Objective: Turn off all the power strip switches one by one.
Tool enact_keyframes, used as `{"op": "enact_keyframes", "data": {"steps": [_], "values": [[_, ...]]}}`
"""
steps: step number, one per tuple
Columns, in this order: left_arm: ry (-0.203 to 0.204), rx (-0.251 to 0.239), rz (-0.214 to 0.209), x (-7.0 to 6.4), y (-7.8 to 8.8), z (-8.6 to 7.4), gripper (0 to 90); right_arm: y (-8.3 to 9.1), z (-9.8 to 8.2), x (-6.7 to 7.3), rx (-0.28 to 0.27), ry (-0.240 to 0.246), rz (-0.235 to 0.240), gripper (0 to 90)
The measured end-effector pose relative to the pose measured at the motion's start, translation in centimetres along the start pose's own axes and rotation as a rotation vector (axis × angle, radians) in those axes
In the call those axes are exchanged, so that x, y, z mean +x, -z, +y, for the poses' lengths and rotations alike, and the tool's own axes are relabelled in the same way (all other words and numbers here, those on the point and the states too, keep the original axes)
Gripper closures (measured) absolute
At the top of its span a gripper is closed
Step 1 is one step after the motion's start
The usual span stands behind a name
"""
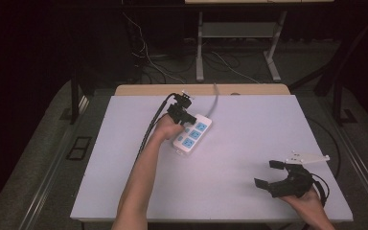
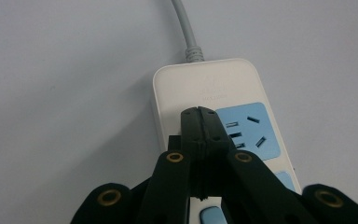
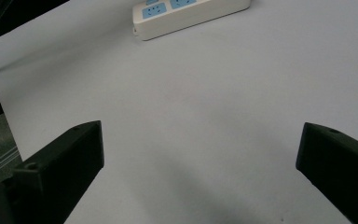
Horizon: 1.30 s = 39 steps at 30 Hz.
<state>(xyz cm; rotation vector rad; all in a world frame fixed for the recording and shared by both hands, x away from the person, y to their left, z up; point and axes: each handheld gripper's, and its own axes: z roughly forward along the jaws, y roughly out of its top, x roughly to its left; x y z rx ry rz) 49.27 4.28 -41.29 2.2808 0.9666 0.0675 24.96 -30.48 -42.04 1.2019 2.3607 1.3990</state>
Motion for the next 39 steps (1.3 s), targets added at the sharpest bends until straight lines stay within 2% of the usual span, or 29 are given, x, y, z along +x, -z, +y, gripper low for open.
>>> {"op": "enact_keyframes", "data": {"steps": [2,6,8,14,16,18,21,26,31,32,33,35,37,39], "values": [[0.008,-0.003,-0.013,0.2,0.0,-0.1,89.6,0.0,0.0,0.0,-0.001,0.001,0.0,0.6],[-0.012,0.011,-0.003,0.0,0.1,0.0,89.6,0.1,-0.1,-0.1,-0.004,-0.004,-0.002,0.6],[-0.007,0.014,-0.007,0.1,0.2,-0.1,89.6,0.2,-0.1,-0.1,-0.005,-0.007,-0.001,0.6],[0.007,-0.008,-0.004,0.0,0.3,-0.4,89.6,0.2,0.0,0.0,-0.007,-0.004,-0.001,0.6],[0.011,-0.036,0.002,0.0,0.7,-0.3,89.6,0.2,0.0,0.0,-0.007,-0.003,-0.001,0.6],[-0.011,-0.021,0.012,-0.1,0.8,-0.3,89.5,0.1,0.0,0.0,-0.006,-0.005,-0.001,0.6],[-0.001,-0.051,-0.012,-0.2,1.3,-0.3,89.5,0.1,0.0,-0.1,-0.008,-0.008,-0.003,0.6],[-0.007,-0.083,-0.018,-0.3,2.4,-0.3,89.4,0.2,0.0,-0.1,-0.007,-0.008,-0.005,0.6],[-0.025,-0.123,-0.023,-0.5,3.8,-0.4,89.1,0.2,0.0,0.0,-0.008,-0.006,-0.004,0.6],[-0.039,-0.135,-0.009,-0.7,4.2,-0.5,88.6,0.2,0.0,0.0,-0.008,-0.005,-0.005,0.6],[-0.052,-0.148,0.001,-0.9,4.5,-0.6,83.7,0.2,0.0,0.0,-0.009,-0.004,-0.006,0.6],[-0.064,-0.18,0.009,-1.1,5.4,-0.9,81.6,0.2,0.0,0.0,-0.011,-0.005,-0.007,0.6],[-0.066,-0.202,0.002,-1.2,6.2,-1.3,80.2,0.3,0.0,0.0,-0.01,-0.005,-0.007,0.6],[-0.076,-0.22,-0.005,-1.2,6.9,-1.7,73.8,0.2,0.0,0.0,-0.01,-0.005,-0.009,0.6]]}}
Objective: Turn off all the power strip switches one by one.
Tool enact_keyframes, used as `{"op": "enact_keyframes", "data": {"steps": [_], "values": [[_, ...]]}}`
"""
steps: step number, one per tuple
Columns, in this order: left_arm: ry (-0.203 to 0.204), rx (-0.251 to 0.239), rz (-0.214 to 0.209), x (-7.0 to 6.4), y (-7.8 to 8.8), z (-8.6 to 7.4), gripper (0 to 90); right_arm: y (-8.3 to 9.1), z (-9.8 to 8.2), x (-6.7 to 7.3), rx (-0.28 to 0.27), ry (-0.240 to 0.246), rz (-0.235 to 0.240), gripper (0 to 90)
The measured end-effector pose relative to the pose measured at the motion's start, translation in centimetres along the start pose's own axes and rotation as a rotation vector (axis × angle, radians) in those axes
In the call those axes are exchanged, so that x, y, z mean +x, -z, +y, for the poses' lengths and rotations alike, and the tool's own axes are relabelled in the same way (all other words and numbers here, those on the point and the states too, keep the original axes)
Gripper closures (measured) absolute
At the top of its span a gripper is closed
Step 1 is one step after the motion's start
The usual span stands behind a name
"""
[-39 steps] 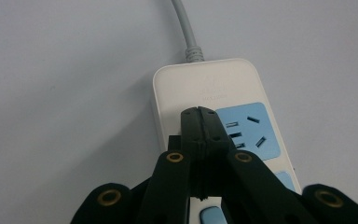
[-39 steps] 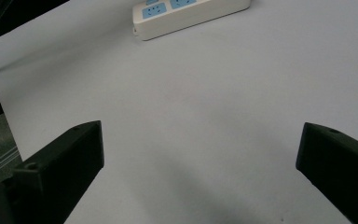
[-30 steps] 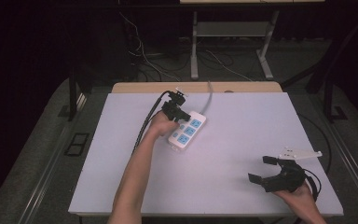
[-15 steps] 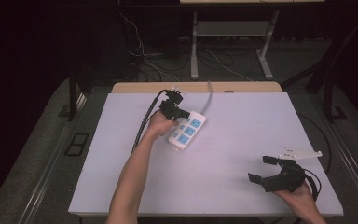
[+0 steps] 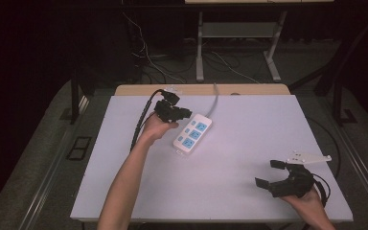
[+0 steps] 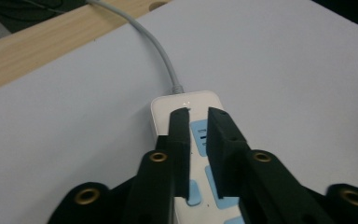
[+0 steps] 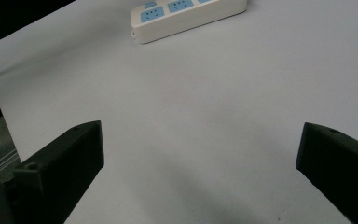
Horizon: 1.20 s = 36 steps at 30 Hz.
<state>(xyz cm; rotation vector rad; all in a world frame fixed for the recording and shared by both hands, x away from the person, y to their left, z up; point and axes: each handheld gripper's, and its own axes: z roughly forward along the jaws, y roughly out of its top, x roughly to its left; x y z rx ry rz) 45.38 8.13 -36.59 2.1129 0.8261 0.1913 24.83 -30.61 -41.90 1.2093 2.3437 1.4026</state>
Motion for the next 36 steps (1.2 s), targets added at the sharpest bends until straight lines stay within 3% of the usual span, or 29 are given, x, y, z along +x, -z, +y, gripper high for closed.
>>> {"op": "enact_keyframes", "data": {"steps": [3,7,10,15,25,36], "values": [[0.008,-0.02,-0.005,-0.1,1.2,-0.2,66.0,-0.1,0.0,0.1,0.002,0.002,0.001,0.6],[0.047,-0.05,-0.022,-0.4,2.8,-0.4,42.9,-0.2,0.0,0.1,0.003,0.003,0.002,0.6],[0.041,-0.065,-0.059,-0.8,3.8,-0.9,24.1,-0.1,0.0,0.1,0.001,0.001,0.001,0.6],[0.063,-0.084,-0.062,-1.3,5.3,-2.2,0.2,-0.2,0.1,0.2,0.0,0.006,0.003,0.6],[0.054,-0.082,-0.04,-2.7,7.3,-5.9,0.0,-0.2,0.2,0.4,0.0,0.009,0.007,0.7],[0.066,-0.148,0.004,-4.1,9.3,-10.9,0.0,-0.4,0.2,0.6,0.002,0.011,0.009,0.6]]}}
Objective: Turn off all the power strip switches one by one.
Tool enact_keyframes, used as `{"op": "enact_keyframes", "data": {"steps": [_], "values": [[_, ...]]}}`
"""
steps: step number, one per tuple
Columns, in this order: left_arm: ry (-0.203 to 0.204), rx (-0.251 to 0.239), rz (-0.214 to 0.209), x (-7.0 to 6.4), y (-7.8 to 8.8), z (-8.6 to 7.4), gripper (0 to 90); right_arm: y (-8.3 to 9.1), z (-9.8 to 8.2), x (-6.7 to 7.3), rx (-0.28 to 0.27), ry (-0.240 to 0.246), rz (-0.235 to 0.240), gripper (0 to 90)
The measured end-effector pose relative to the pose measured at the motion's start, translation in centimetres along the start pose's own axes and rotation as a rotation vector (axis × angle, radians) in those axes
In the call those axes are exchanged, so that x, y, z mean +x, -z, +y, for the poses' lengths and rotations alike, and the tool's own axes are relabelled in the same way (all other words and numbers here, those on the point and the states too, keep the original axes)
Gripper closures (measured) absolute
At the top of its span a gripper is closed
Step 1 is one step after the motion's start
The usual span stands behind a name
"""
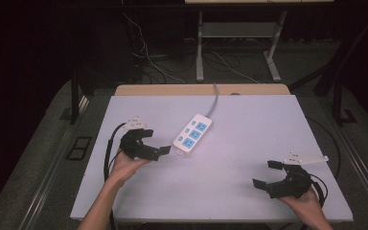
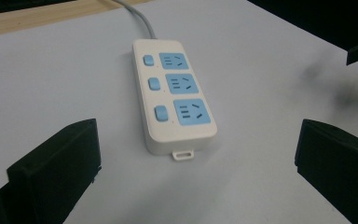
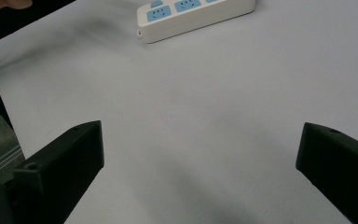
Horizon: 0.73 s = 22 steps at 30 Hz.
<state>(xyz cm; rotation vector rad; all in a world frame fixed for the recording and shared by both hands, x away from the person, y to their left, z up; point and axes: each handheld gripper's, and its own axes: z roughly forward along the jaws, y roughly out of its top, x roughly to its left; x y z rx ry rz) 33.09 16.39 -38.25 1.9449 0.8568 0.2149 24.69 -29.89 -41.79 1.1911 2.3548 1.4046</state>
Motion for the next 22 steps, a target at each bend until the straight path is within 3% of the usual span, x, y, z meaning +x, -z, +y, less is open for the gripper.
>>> {"op": "enact_keyframes", "data": {"steps": [6,11,18,22], "values": [[0.007,-0.032,0.001,-1.2,1.0,-2.2,0.0,0.0,0.0,0.2,0.002,-0.004,0.004,0.6],[0.036,-0.055,-0.006,-1.7,1.2,-3.7,0.0,-0.1,-0.1,0.3,0.0,-0.006,0.006,0.6],[0.044,-0.069,-0.01,-2.4,1.6,-5.3,0.0,-0.1,-0.2,0.3,-0.001,-0.013,0.005,0.6],[0.05,-0.051,-0.021,-2.6,1.3,-6.1,0.0,-0.1,-0.3,0.3,-0.001,-0.013,0.002,0.6]]}}
